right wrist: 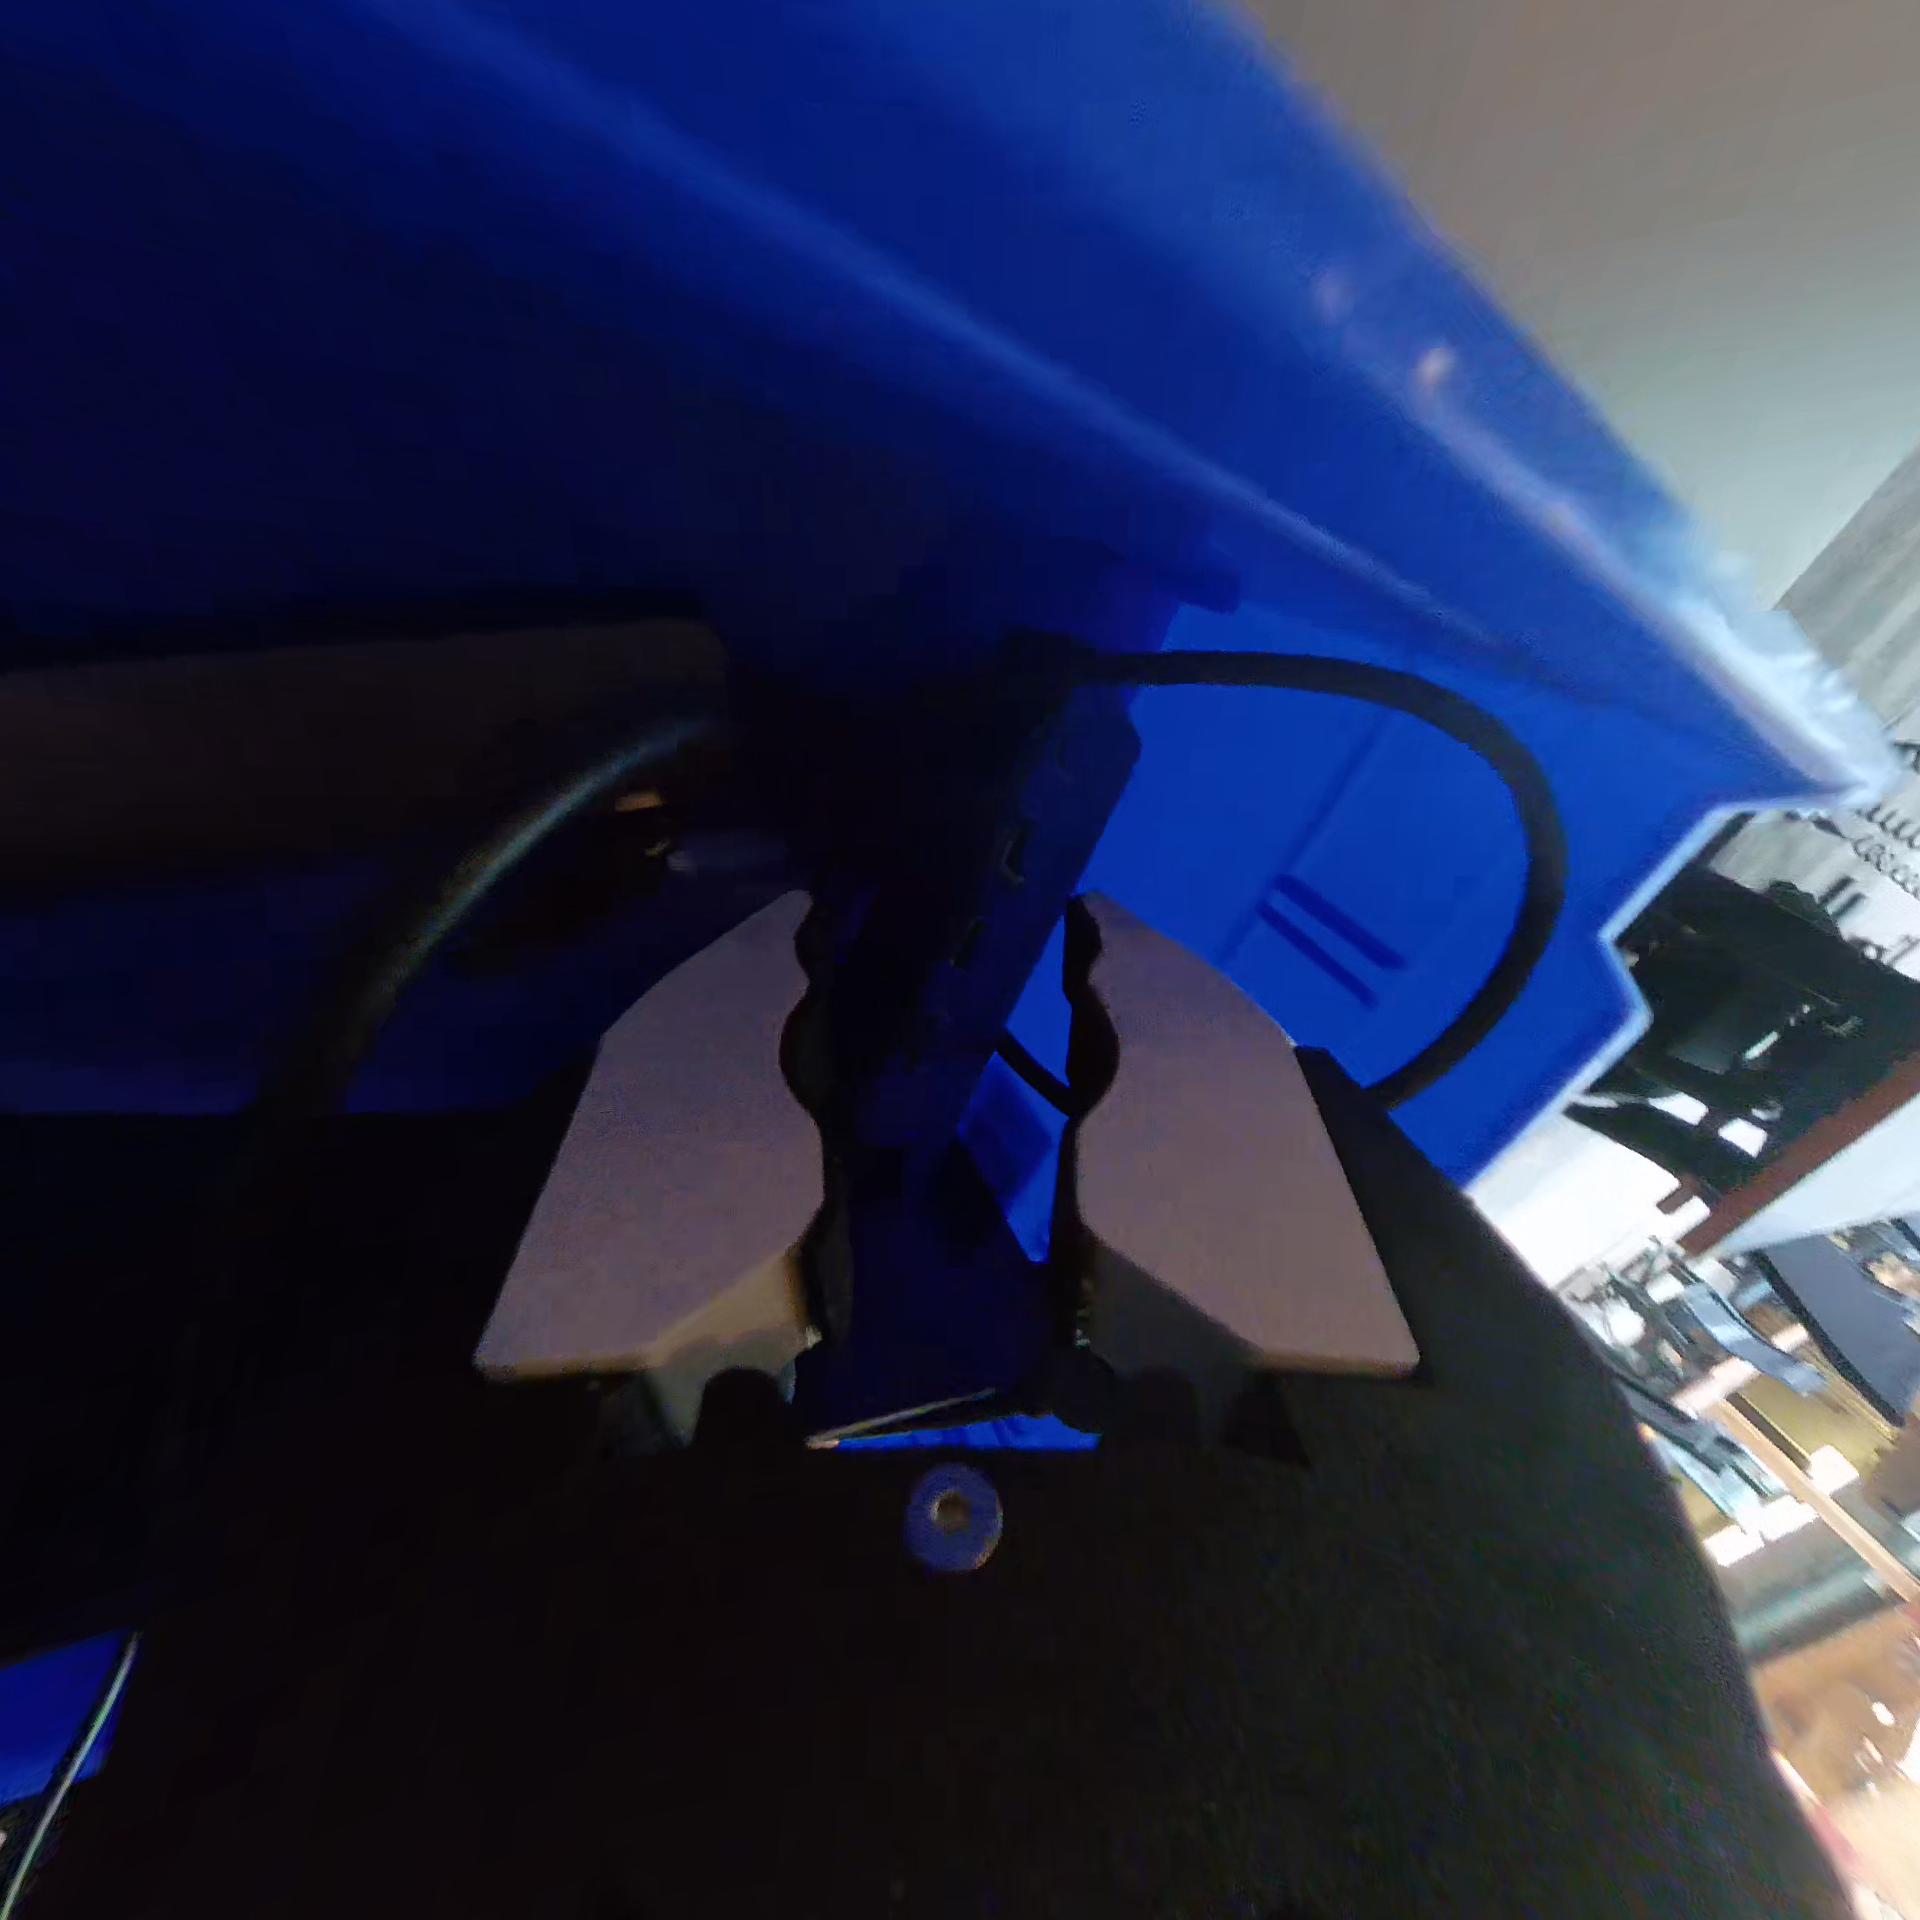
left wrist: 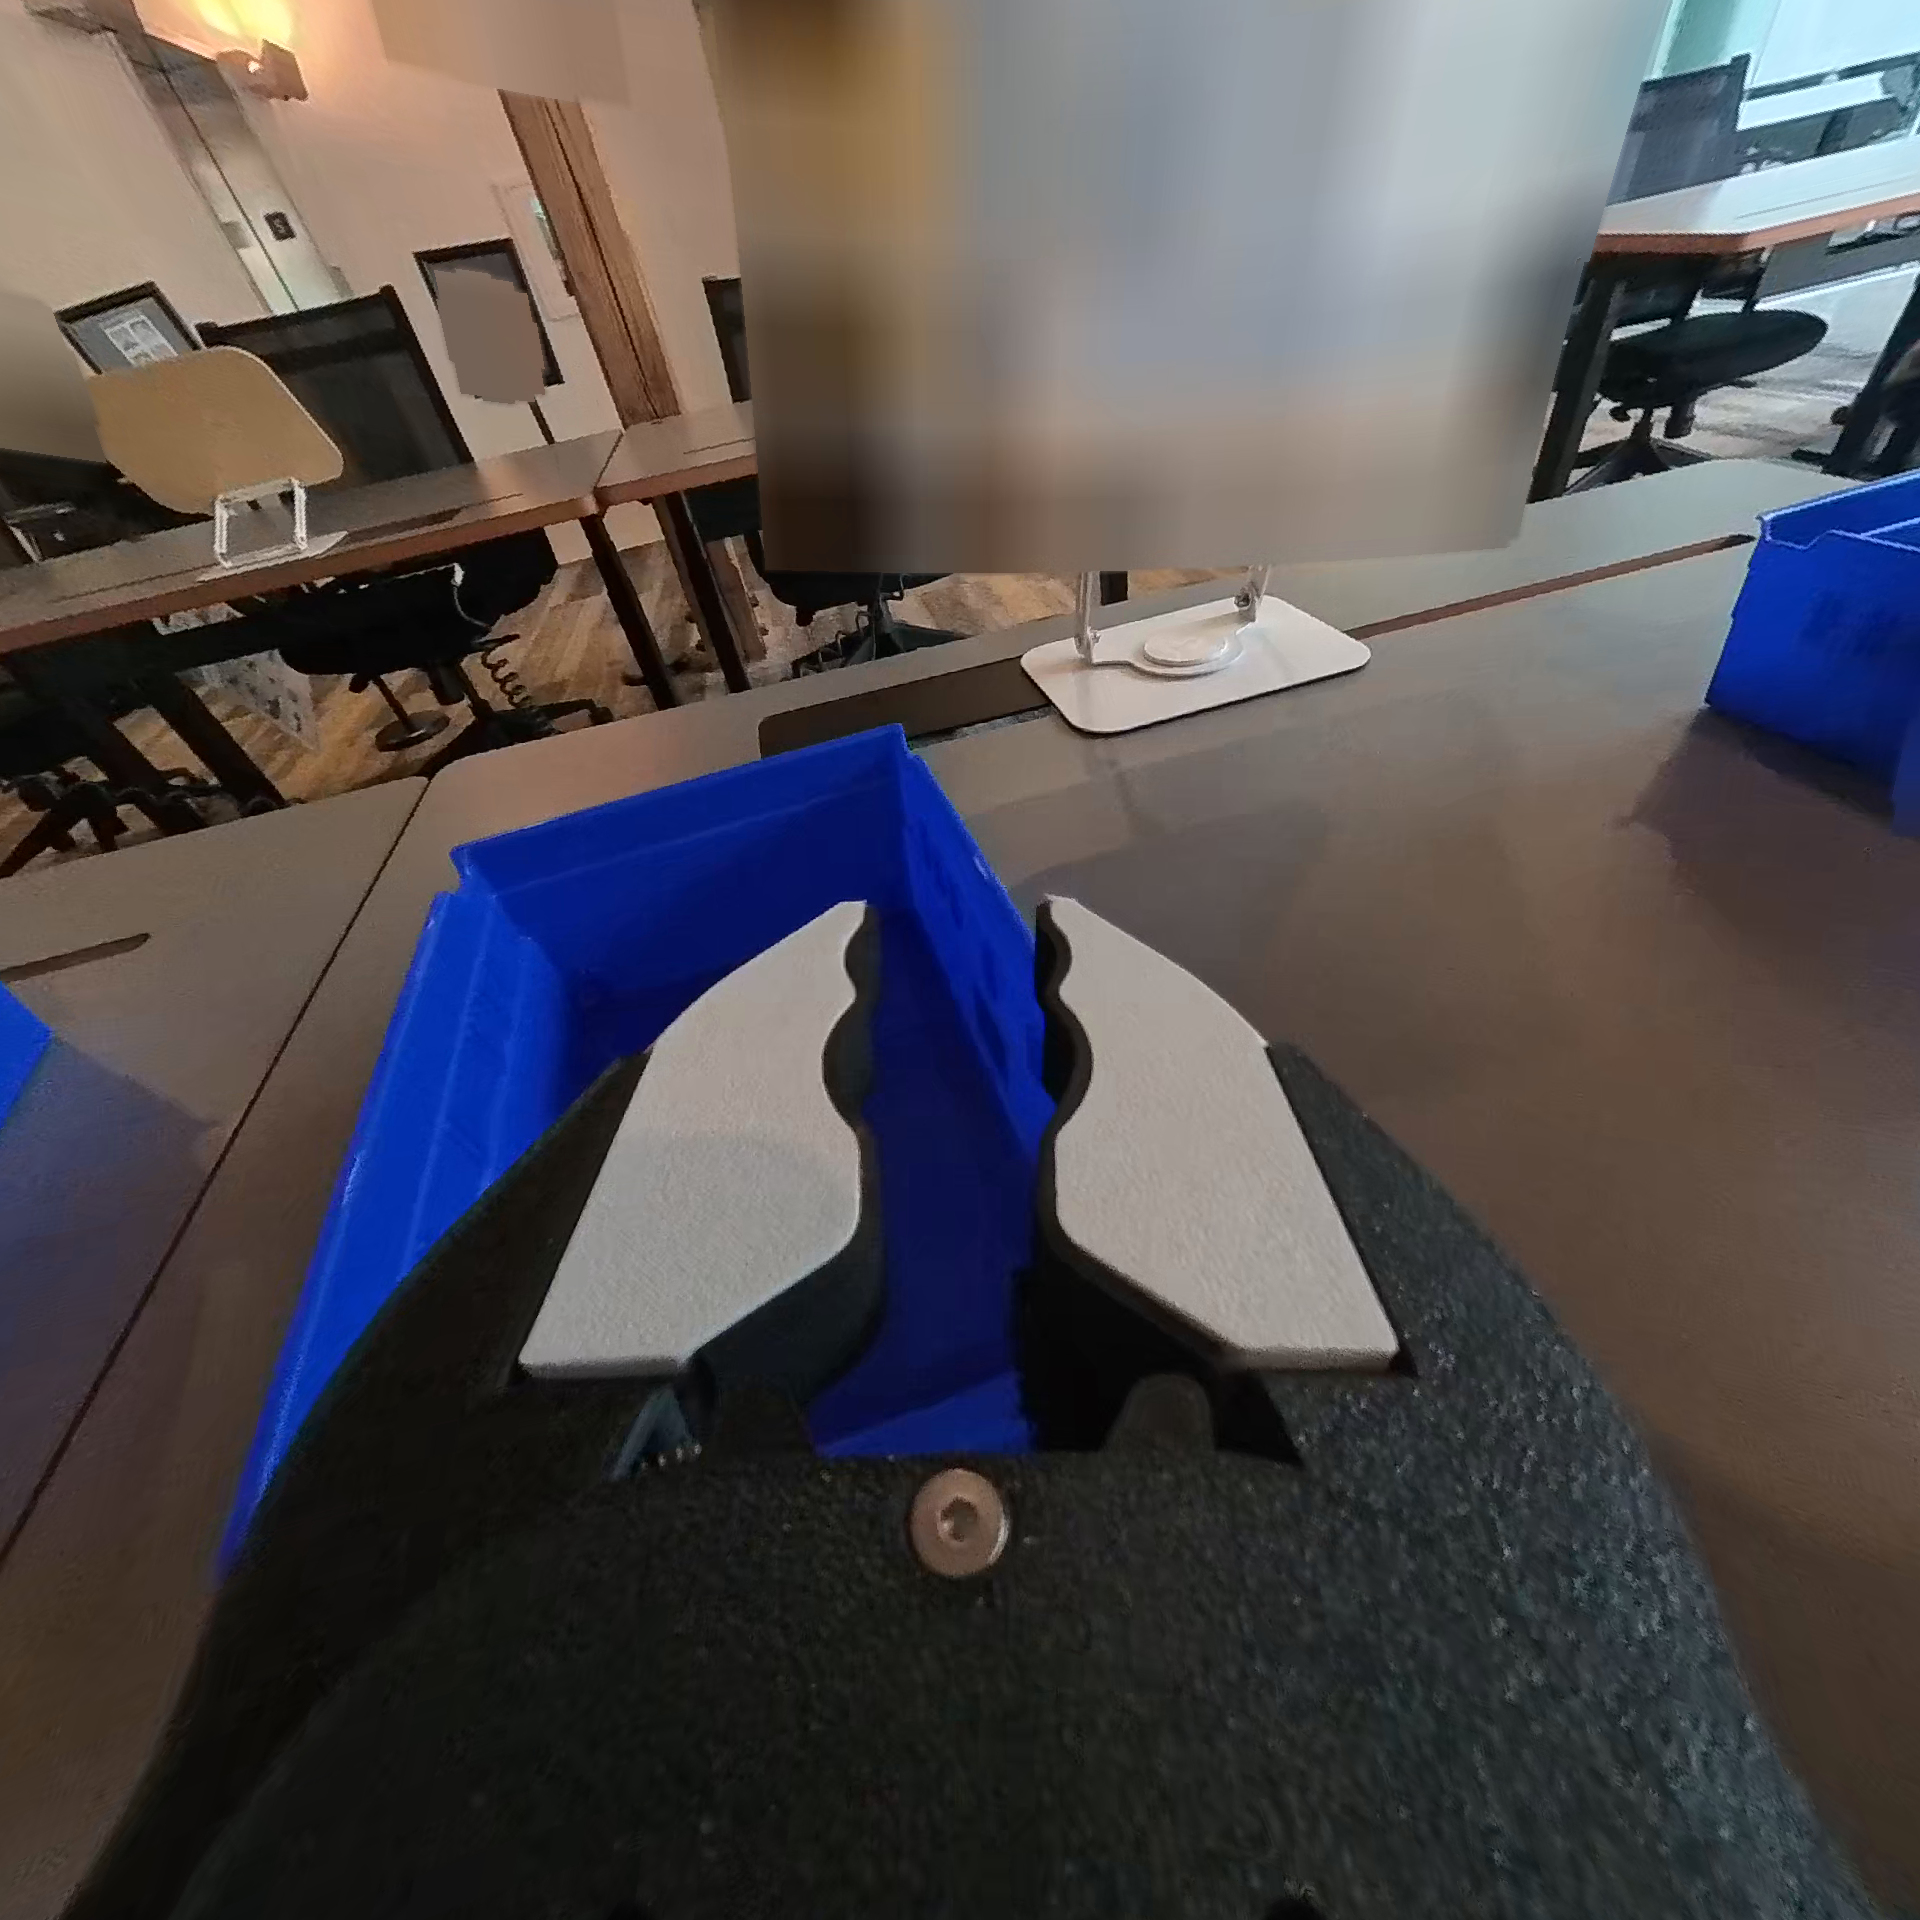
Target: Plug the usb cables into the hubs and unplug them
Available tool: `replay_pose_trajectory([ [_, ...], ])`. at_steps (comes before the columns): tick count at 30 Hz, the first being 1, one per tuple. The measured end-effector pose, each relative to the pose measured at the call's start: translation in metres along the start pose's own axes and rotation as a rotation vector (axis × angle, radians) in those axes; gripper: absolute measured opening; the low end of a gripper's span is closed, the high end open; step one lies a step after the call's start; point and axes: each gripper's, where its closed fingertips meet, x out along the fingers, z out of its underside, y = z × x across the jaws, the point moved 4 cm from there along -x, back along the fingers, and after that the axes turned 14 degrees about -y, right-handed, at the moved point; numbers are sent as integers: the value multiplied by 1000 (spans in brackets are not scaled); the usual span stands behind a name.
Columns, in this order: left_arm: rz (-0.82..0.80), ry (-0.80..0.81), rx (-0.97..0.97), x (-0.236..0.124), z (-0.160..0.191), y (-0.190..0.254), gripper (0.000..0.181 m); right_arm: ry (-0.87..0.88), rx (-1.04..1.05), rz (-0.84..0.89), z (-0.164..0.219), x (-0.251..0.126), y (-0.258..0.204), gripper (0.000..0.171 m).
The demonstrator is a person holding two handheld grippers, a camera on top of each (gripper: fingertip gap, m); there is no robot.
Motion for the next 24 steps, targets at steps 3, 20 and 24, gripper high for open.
replay_pose_trajectory([
  [3, 2, -3, 11, 1, 0, 1, 29, -54, 24, 68, 0, 13, 5, 33],
  [20, 43, 44, 47, 0, -10, 17, 28, 990, 111, 71, 69, -136, 17, 18],
  [24, 101, 82, 60, -3, -18, 31, 28, 1281, 82, -74, 108, -168, -1, 18],
])
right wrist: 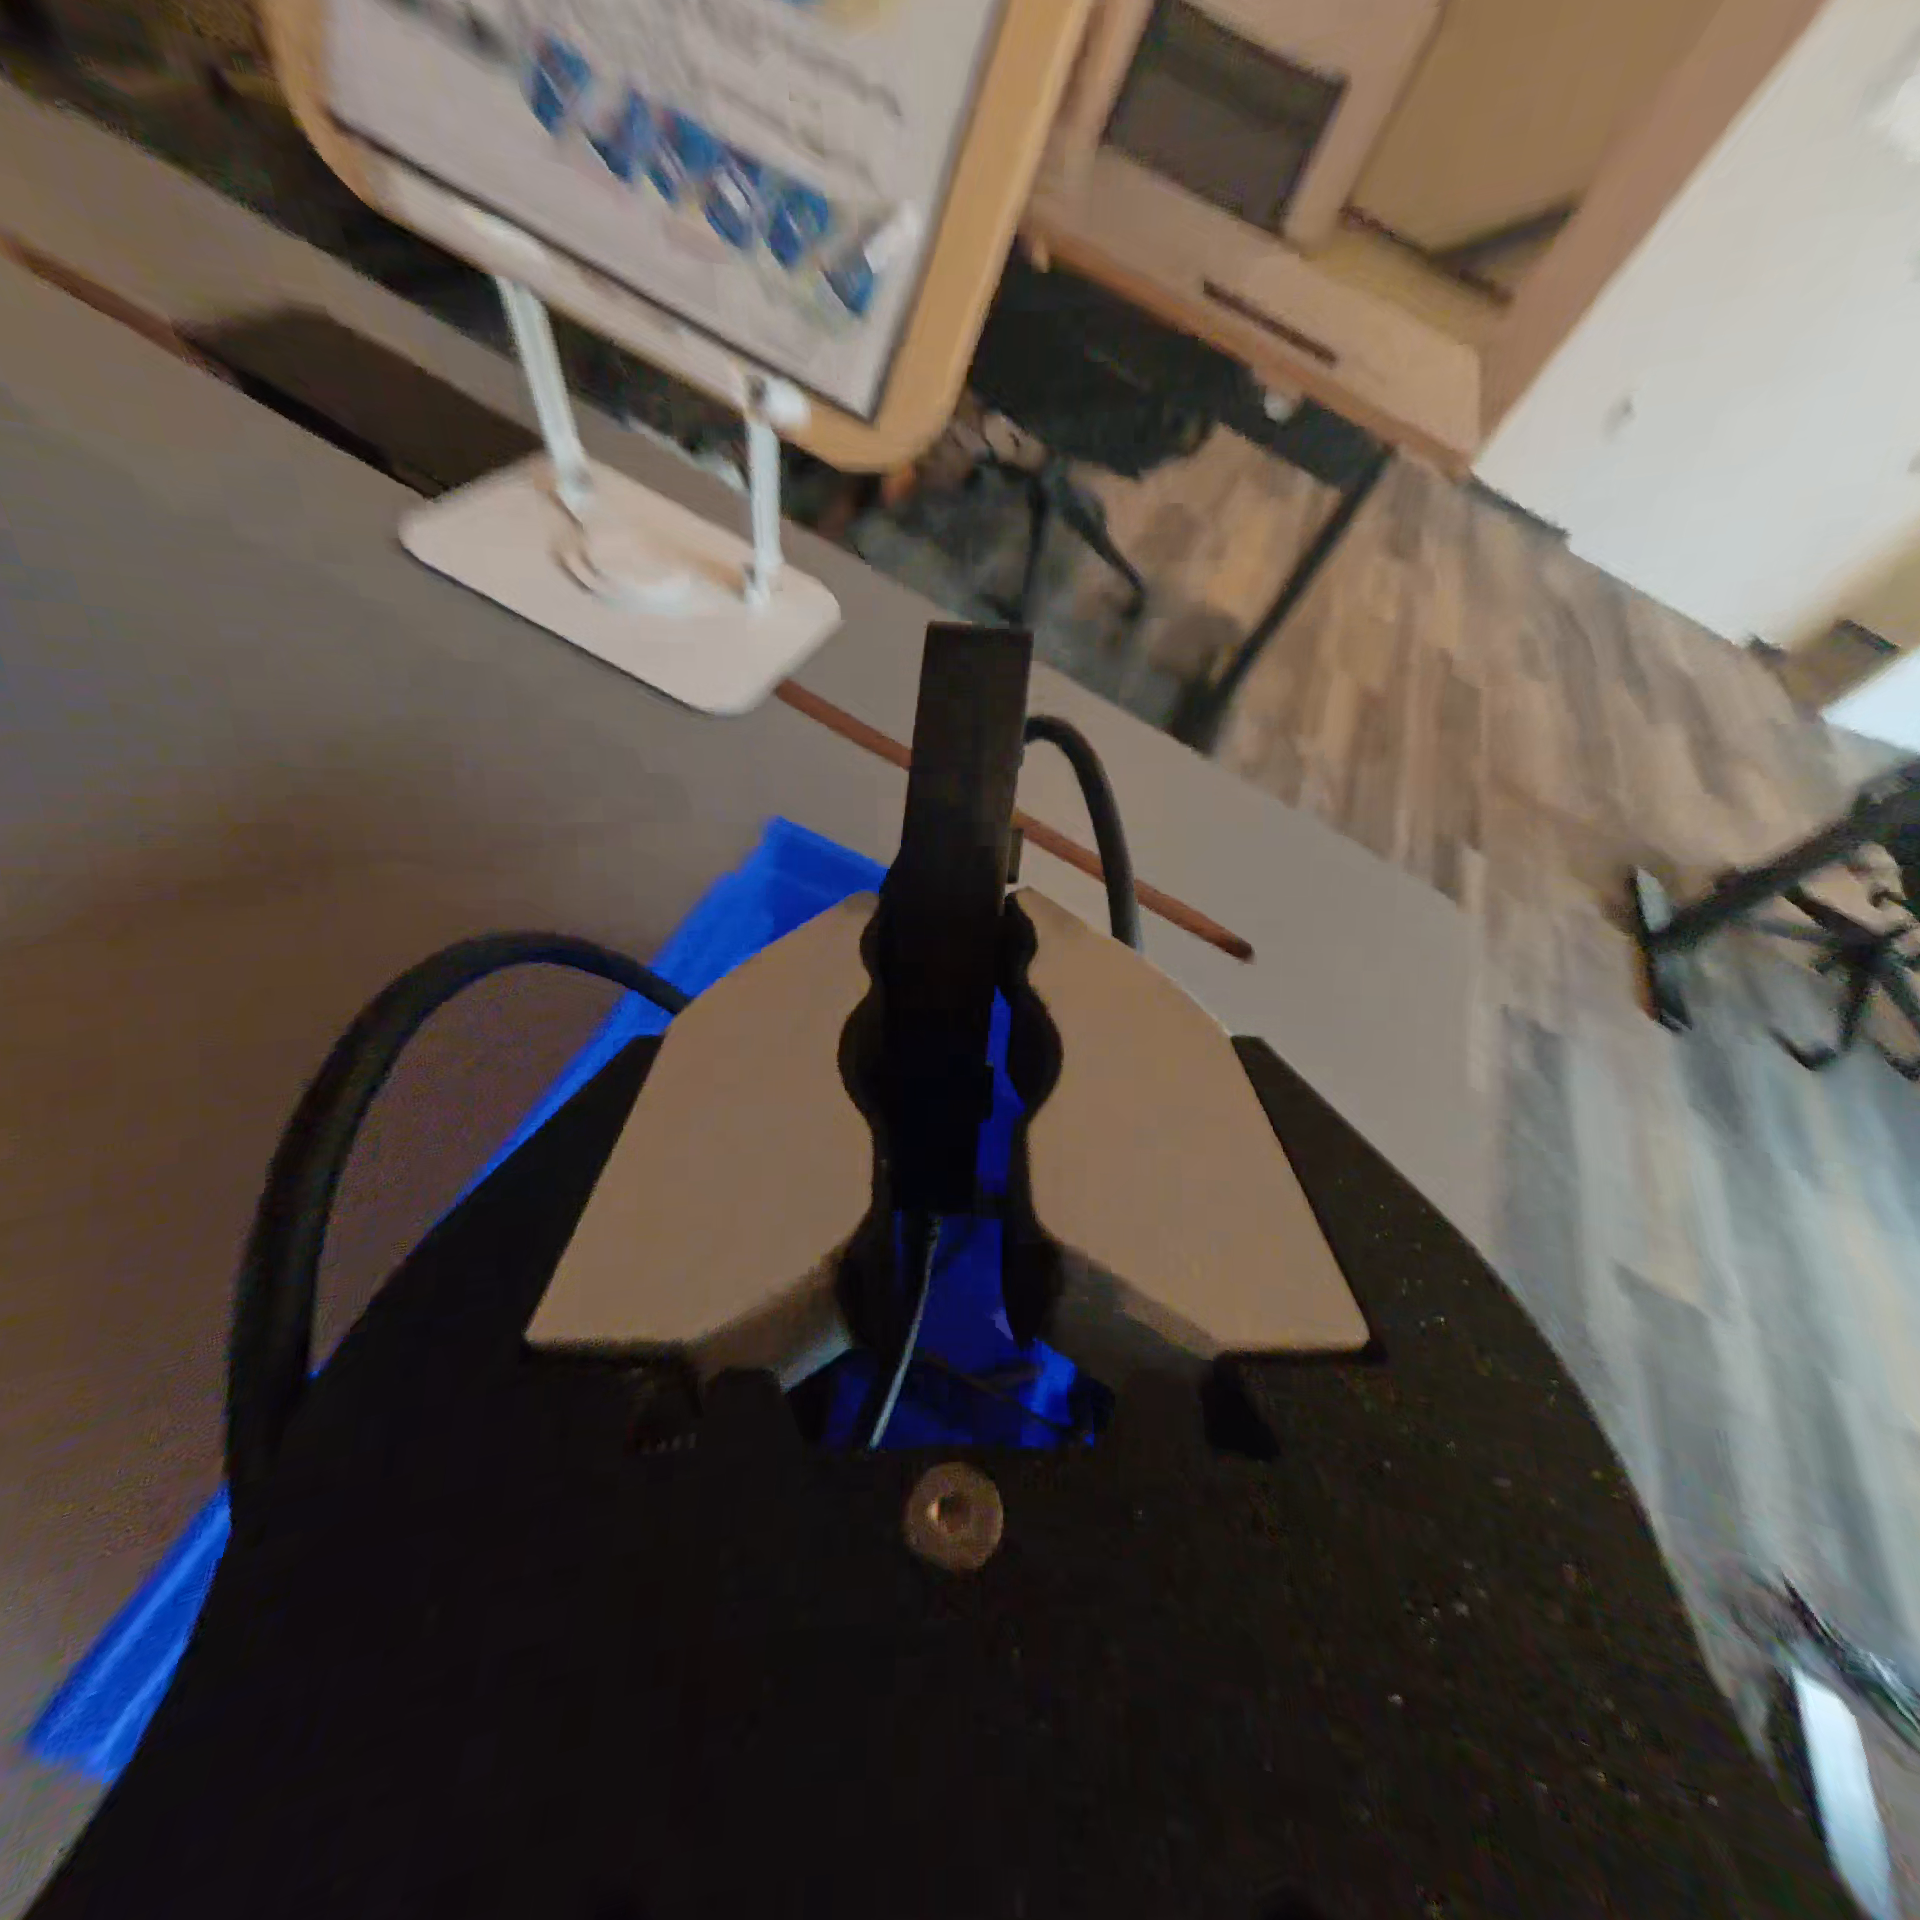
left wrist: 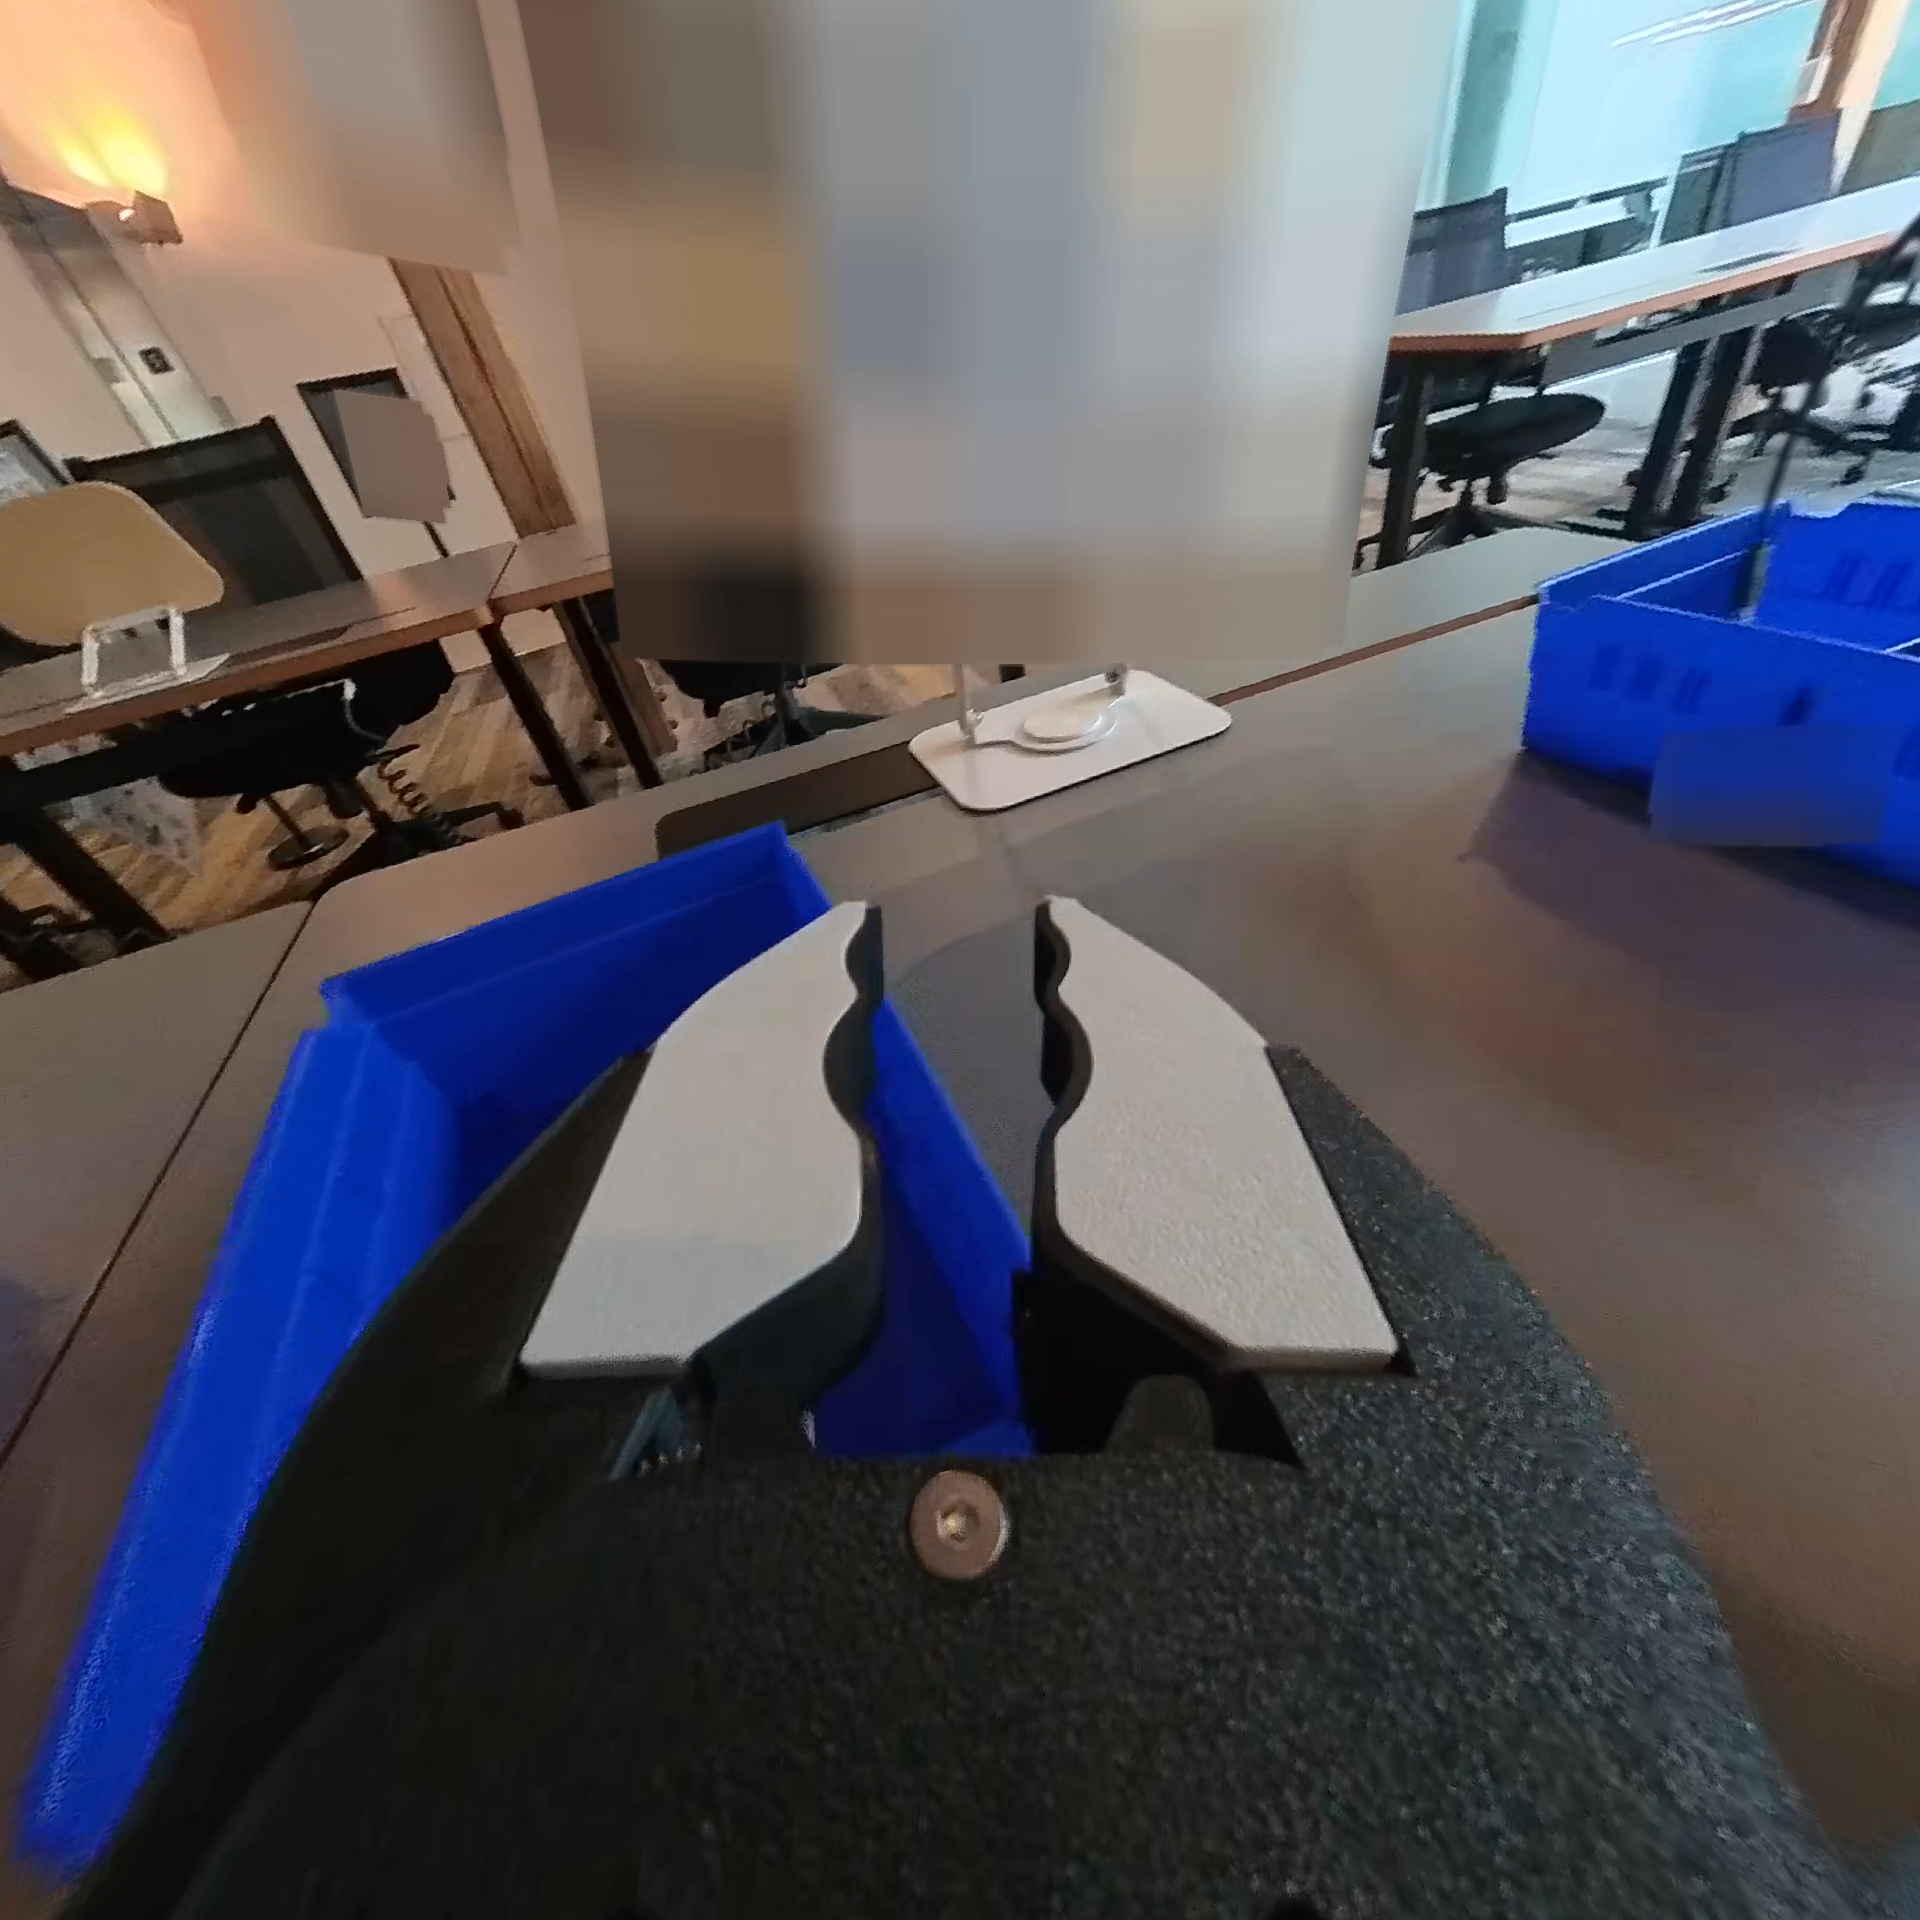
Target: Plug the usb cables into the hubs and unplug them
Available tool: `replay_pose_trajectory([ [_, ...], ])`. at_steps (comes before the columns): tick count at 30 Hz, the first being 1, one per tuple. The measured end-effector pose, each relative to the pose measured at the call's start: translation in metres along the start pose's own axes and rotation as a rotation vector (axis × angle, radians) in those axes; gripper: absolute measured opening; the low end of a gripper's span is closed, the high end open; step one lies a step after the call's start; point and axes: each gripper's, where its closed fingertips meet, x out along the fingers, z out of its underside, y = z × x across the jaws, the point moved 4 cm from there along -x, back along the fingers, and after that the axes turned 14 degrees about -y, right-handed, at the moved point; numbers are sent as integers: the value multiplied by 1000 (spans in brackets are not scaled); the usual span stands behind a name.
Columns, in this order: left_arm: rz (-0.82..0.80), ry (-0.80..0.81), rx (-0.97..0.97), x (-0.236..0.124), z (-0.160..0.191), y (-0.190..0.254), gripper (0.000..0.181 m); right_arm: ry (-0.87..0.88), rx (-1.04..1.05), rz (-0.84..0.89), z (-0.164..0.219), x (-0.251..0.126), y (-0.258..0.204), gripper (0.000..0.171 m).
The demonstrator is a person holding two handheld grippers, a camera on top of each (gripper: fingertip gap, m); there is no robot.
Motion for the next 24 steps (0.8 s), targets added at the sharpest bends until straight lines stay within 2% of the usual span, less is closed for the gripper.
replay_pose_trajectory([
  [6, 129, 40, 21, 6, -12, 31, 28, 286, -73, -122, -19, -58, -42, 17],
  [12, 582, 197, -35, 2, -36, 96, 44, 552, -329, -110, -46, -106, -119, 18],
  [15, 786, 267, -96, -4, -47, 120, 56, 632, -490, 26, -56, -120, -167, 18],
  [19, 958, 328, -177, -12, -57, 136, 70, 755, -683, 226, -61, -133, -234, 18],
  [21, 1028, 325, -224, -15, -59, 139, 81, 794, -780, 373, -59, -134, -261, 18],
  [24, 1082, 321, -341, -15, -64, 136, 86, 822, -946, 628, -53, -131, -295, 18],
])
